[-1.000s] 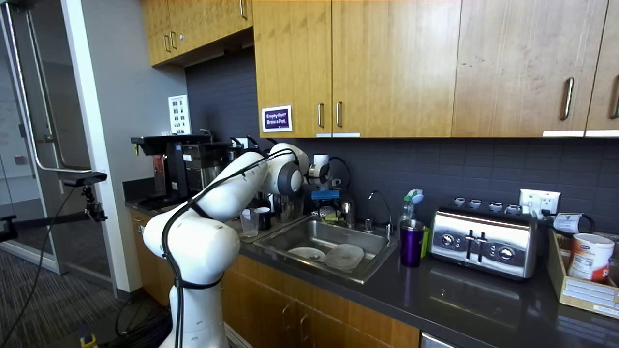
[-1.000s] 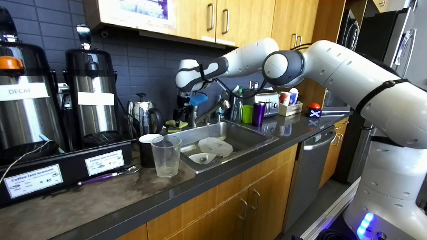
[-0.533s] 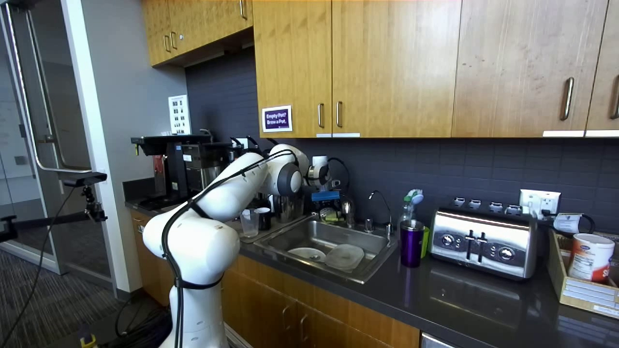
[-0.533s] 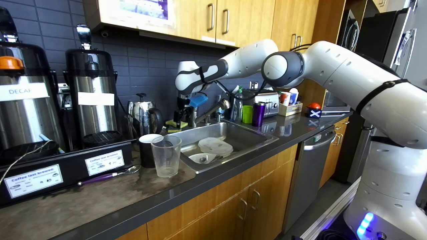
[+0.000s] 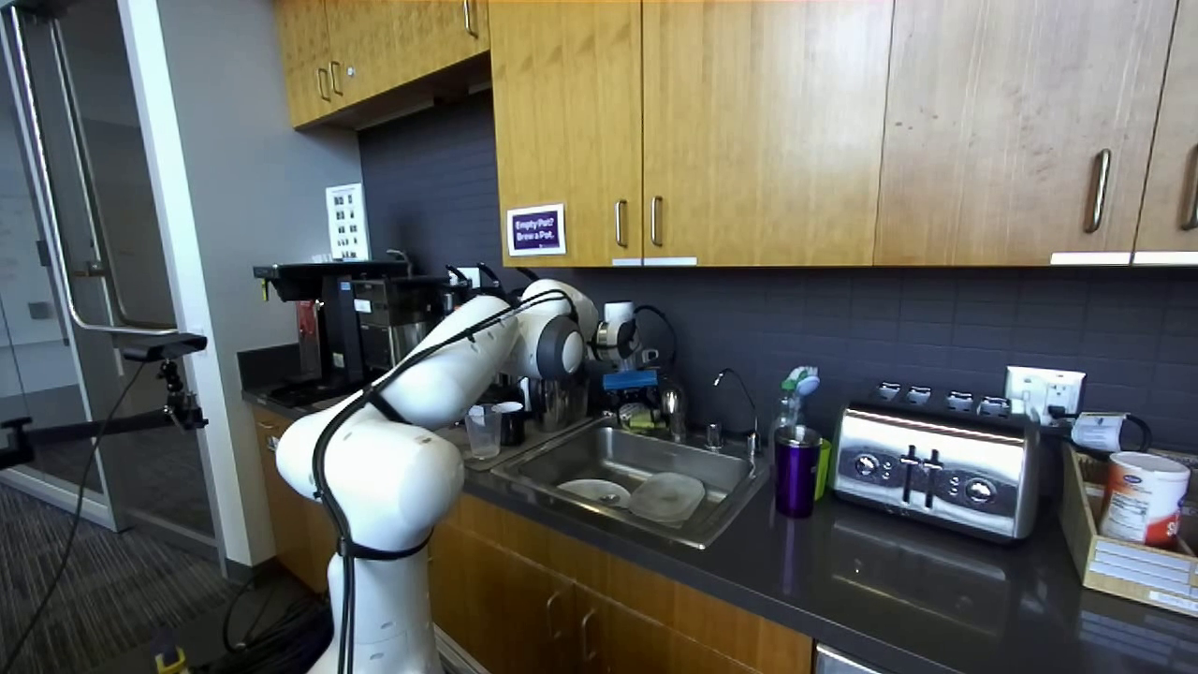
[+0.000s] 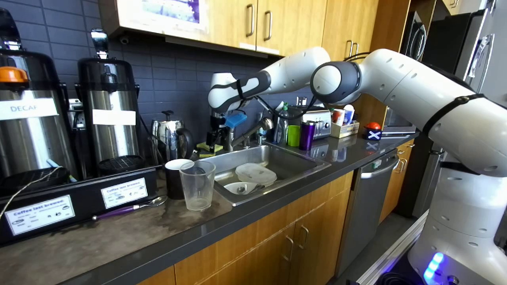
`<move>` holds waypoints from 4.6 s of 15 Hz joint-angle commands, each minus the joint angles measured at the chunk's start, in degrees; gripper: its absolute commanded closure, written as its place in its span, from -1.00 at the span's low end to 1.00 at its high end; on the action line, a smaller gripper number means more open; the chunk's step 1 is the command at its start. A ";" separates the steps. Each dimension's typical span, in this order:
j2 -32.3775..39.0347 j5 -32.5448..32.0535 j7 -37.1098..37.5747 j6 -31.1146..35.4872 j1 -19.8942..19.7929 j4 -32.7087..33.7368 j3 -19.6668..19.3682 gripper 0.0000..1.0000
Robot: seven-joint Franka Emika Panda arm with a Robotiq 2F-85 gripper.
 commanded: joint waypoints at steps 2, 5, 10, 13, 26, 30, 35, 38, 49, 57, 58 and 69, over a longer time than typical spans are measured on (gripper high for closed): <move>3.04 -0.49 -0.71 0.57 0.03 3.08 -0.39 -1.00; 3.59 -0.45 -0.54 0.68 -0.06 3.71 -0.38 -0.68; 4.06 -0.49 -0.18 0.70 -0.11 4.32 -0.41 0.11; 4.24 -0.58 0.18 0.67 -0.11 4.61 -0.41 0.61; 2.70 -1.20 1.04 0.72 0.89 4.42 -0.58 0.99; 1.70 -2.18 1.54 1.13 1.89 3.72 -0.76 0.99; 0.18 -3.62 2.69 2.40 3.69 2.02 -1.12 0.99; -0.89 -4.62 3.64 3.71 4.55 0.95 -1.38 0.99; -8.19 -7.32 10.20 6.66 5.89 -6.17 -3.50 0.99; -18.26 -5.92 17.57 8.92 5.52 -21.15 -3.24 0.99; -19.58 -5.94 18.49 9.40 5.52 -23.29 -3.24 0.99; -32.82 -4.81 26.10 11.67 6.11 -42.15 -1.87 0.99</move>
